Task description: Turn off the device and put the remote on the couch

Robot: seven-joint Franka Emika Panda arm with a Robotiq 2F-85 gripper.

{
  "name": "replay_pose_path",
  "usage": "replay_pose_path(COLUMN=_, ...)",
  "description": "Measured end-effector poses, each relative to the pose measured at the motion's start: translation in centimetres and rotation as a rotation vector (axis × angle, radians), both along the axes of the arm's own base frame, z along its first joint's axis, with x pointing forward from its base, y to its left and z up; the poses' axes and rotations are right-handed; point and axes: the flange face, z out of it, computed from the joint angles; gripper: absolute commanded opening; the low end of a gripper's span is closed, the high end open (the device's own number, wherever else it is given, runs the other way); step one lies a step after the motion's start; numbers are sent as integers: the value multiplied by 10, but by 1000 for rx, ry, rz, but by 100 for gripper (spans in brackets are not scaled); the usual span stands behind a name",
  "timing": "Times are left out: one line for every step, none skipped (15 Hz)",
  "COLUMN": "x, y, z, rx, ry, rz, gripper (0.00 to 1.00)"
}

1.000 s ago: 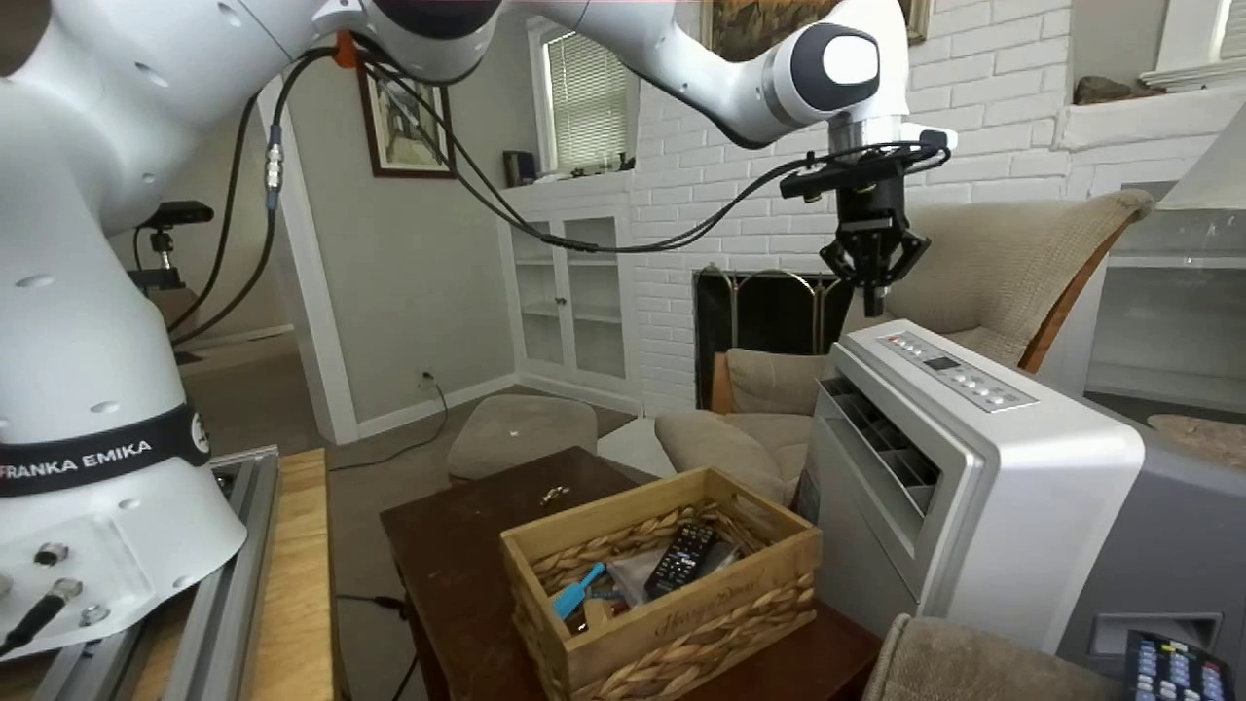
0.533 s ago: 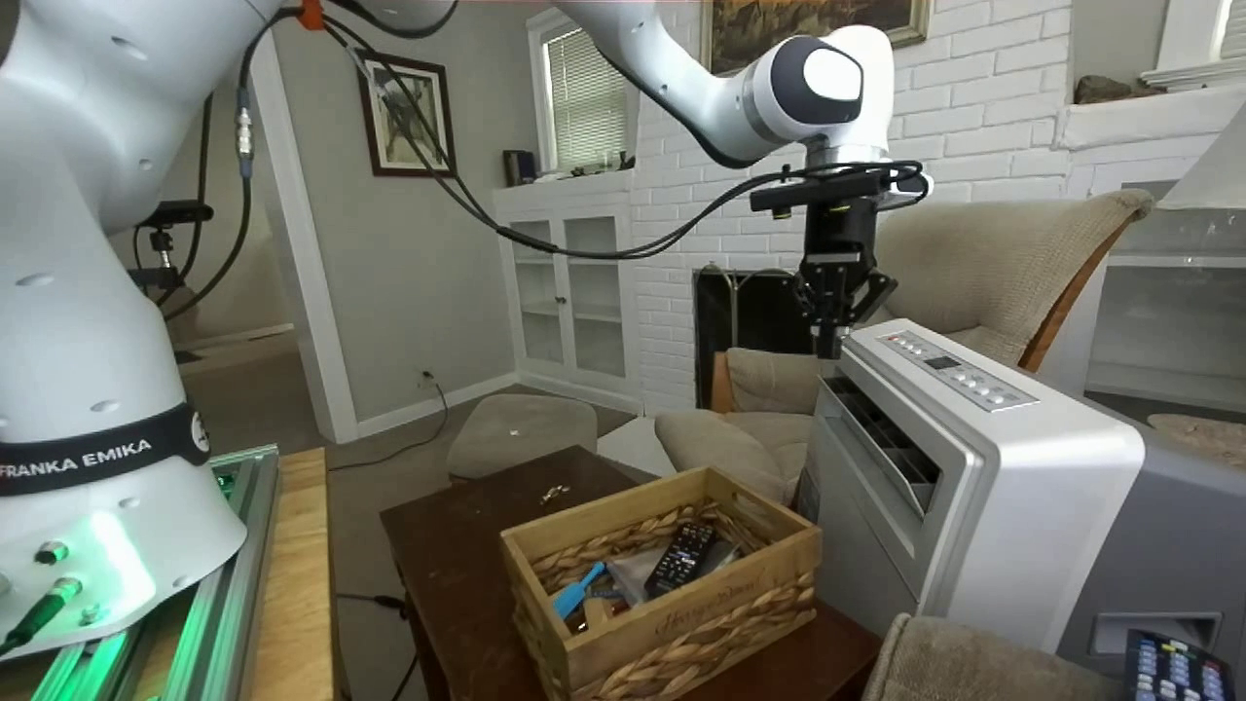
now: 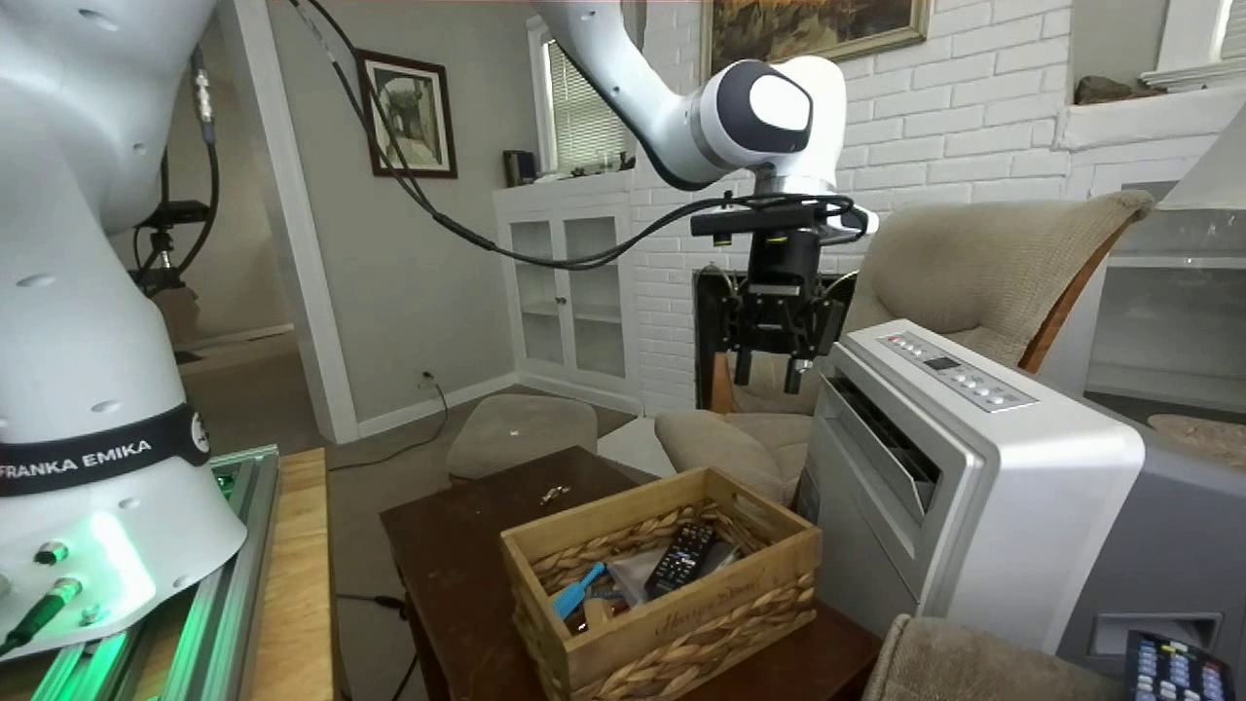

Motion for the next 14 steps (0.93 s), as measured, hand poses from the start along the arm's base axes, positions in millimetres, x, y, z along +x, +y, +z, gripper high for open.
replay_pose_path(x=-7, y=5, z=-4, rx=9, ry=-23, rz=-10, gripper=99)
replay_pose_path(x=-15, y=10, z=-9, rx=18, ry=-47, rz=-17, gripper=100)
replay_pose_path(x=-23, y=14, z=-14, rx=22, ry=-68, rz=-18, gripper=100)
replay_pose_path(x=-32, y=18, z=-19, rx=25, ry=-86, rz=-16, gripper=100)
replay_pose_path(x=-43, y=21, z=-25, rx=29, ry=-97, rz=-12, gripper=100)
replay_pose_path(x=-54, y=24, z=-32, rx=33, ry=-104, rz=-7, gripper=100)
replay_pose_path(x=-65, y=28, z=-39, rx=37, ry=-111, rz=-3, gripper=100)
replay_pose_path(x=-75, y=31, z=-46, rx=41, ry=-118, rz=1, gripper=100)
replay_pose_path(x=-84, y=34, z=-53, rx=46, ry=-125, rz=6, gripper=100)
replay_pose_path(x=-92, y=37, z=-59, rx=49, ry=-134, rz=10, gripper=100)
replay_pose_path(x=-99, y=40, z=-66, rx=53, ry=-147, rz=15, gripper=100)
replay_pose_path(x=-105, y=42, z=-72, rx=56, ry=-154, rz=19, gripper=100)
replay_pose_path(x=-111, y=44, z=-78, rx=59, ry=-162, rz=22, gripper=100)
replay_pose_path(x=-117, y=46, z=-82, rx=62, ry=-170, rz=23, gripper=100)
